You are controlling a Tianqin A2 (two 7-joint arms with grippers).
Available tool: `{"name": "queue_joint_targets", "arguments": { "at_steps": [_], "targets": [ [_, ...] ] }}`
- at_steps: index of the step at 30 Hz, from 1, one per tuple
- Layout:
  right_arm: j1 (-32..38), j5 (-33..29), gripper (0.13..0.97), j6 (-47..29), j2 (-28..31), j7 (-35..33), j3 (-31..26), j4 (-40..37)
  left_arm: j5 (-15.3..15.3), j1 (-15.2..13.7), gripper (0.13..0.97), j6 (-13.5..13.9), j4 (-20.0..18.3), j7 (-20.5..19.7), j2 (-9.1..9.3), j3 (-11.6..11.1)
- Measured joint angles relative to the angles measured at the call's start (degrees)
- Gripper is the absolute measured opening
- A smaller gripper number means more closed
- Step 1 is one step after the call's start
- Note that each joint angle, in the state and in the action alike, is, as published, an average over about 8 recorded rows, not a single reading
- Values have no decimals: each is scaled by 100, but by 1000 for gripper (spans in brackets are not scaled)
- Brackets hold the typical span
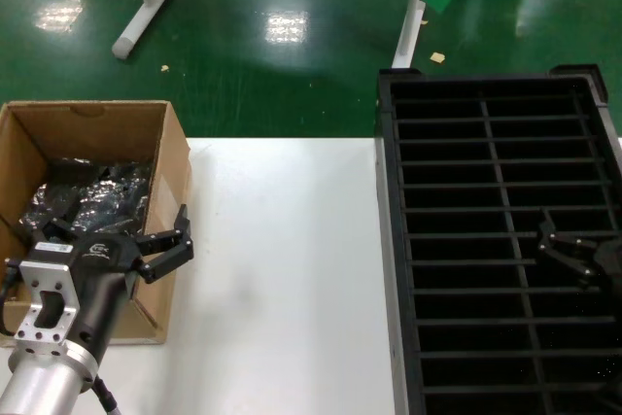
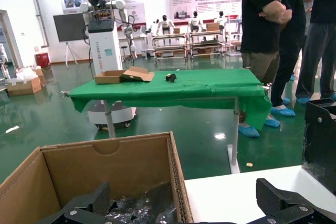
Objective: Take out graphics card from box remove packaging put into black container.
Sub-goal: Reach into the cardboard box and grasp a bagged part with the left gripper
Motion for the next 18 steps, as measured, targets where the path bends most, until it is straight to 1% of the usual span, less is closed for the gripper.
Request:
{"name": "queue_joint_targets", "arguments": {
  "at_steps": [18],
  "targets": [
    [0,0,966,0,0,0,0,0,0,0,966,0,0,0,0,0]
  ]
}}
